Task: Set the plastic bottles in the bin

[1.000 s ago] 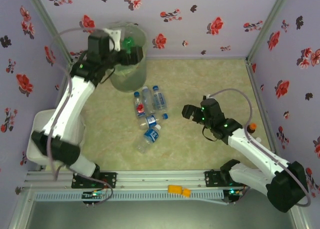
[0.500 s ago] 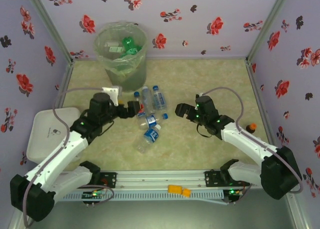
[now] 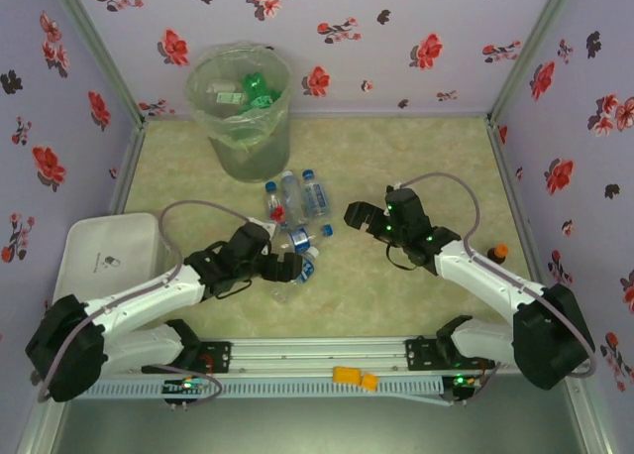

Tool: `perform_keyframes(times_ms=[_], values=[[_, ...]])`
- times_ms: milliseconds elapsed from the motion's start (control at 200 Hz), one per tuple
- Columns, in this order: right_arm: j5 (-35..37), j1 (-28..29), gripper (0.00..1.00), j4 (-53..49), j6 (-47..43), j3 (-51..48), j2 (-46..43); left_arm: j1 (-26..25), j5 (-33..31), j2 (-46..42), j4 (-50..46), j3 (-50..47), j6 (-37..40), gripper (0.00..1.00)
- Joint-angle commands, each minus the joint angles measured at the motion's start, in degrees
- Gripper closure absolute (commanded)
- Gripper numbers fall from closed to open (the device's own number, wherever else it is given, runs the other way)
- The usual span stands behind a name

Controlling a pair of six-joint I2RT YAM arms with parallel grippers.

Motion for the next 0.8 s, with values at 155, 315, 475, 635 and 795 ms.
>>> perform_keyframes(times_ms=[155, 315, 475, 635, 795], values=[[-0.29, -0.11, 0.0, 0.05, 0.54, 0.72, 0.5, -6.28, -3.35, 10.47, -1.9, 2.91, -1.06, 0.04], [-0.31, -0.13, 0.0, 1.22, 0.67, 0.13, 0.3, -9.29, -4.67, 13.7, -2.58, 2.62, -2.95, 0.07], [-0.25, -0.13, 0.0, 0.86, 0.27, 0.81, 1.34, -11.57, -5.67, 16.28, -2.11, 2.88, -3.28, 0.16], [-0.56, -0.13, 0.0, 0.97, 0.27, 0.71, 1.64, -12.23, -6.87, 17.56, -2.32, 3.87, -3.01, 0.43], [0.03, -0.13, 0.0, 0.76, 0.28, 0.18, 0.9, -12.42, -7.32, 15.55, -2.27, 3.92, -2.2, 0.57]])
